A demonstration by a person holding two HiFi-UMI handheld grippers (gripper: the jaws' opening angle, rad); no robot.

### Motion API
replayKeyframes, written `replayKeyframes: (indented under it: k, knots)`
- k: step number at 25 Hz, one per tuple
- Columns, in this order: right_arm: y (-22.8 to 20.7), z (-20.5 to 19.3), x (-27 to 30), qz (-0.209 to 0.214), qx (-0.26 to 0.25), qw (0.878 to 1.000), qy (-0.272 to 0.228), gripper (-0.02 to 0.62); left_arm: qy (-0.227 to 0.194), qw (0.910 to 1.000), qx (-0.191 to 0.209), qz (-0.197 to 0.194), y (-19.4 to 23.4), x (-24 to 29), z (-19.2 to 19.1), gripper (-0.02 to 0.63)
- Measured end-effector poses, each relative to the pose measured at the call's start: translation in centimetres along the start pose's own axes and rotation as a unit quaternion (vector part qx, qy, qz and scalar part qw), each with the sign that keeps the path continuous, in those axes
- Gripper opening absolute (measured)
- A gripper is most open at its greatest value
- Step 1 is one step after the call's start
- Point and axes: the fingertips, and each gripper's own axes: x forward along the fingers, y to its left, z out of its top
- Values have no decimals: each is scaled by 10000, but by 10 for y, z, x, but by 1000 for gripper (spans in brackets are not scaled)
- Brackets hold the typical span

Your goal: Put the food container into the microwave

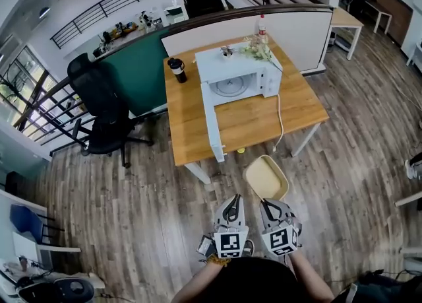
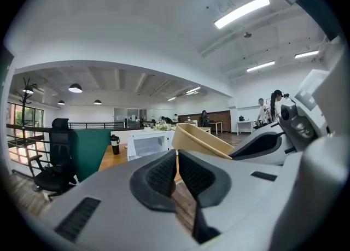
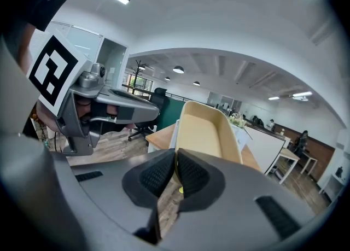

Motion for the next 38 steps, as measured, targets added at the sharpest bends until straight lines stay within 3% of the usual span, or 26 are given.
replayKeyframes:
  k: [5,16,38]
  knots:
    - [-27,13,28,4,-80,10000,16,23,-257,9996,62,-37,14,41,19,32]
    - [-73,48,94,-173,-115,9998,-41,23,-283,9995,72,-123,51,108,34,32]
    - [-109,96,180,-276,-470,9984,127,23,-608,9980,-128,-146,125,183,54,32]
